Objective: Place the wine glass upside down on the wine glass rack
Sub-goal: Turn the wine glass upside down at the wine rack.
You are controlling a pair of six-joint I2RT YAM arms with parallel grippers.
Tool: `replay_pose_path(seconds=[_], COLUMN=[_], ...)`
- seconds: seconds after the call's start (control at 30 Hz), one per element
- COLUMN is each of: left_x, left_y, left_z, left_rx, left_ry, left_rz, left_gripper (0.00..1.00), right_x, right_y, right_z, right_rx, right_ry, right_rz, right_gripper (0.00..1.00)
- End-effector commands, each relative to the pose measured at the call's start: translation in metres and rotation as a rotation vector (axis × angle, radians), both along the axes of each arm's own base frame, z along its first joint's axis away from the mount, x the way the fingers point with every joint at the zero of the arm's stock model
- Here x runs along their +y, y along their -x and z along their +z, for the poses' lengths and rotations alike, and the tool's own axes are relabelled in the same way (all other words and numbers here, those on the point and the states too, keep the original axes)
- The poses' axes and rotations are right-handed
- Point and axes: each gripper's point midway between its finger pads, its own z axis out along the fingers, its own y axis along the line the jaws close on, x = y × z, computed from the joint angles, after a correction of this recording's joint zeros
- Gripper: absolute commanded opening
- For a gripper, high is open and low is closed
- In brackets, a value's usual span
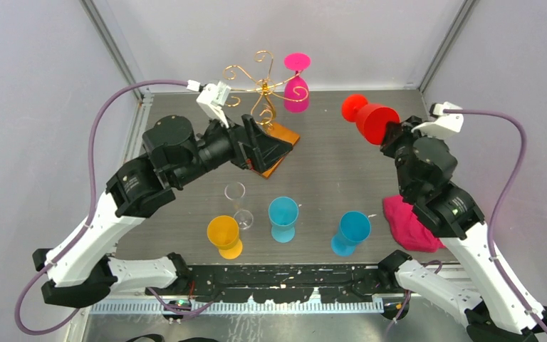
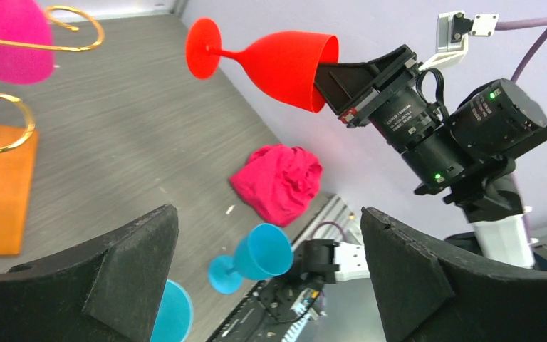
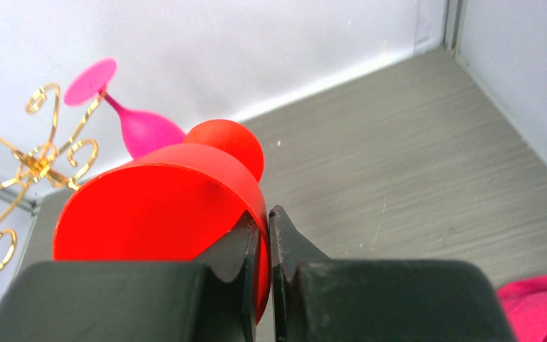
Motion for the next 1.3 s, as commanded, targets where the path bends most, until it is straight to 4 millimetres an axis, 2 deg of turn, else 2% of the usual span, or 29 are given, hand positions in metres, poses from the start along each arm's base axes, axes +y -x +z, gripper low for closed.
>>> replay_pose_path(seconds=[0.0,0.2,0.3,0.4,0.63,0.77,0.9,1.27], left_x=[-0.025,-0.065,-0.087,-0.100,-0.105,-0.103,-0.112,-0.134], left_y=[0.017,0.011,-0.001,-0.019,-0.068,-0.097,-0.108,-0.114], left_z=[0.031,0.049,0.050,0.059,0.073,0.074,0.074,0.071], left_rx=[0.044,0.103,0.157,0.240,0.367,0.426,0.497,0.607], left_ry=[0.114,0.172,0.190,0.278,0.463,0.549,0.583,0.611], left_rz=[-0.131,-0.219,-0.248,-0.275,-0.283,-0.290,-0.356,-0.474], left_gripper=[1.00,1.00,1.00,1.00,1.00,1.00,1.00,1.00], right_x=[-0.022,-0.031,-0.030,-0.026,-0.010,0.000,0.010,0.036], right_y=[0.004,0.004,0.000,-0.007,-0.019,-0.022,-0.025,-0.033], right_z=[0.054,0.090,0.103,0.108,0.115,0.117,0.120,0.123], right_rx=[-0.189,-0.329,-0.404,-0.451,-0.551,-0.595,-0.625,-0.672], right_ry=[0.032,0.077,0.088,0.135,0.200,0.219,0.259,0.355], right_rz=[-0.082,-0.134,-0.150,-0.158,-0.128,-0.097,-0.076,-0.057], right_gripper=[0.01,0.01,0.01,0.01,0.00,0.01,0.01,0.01])
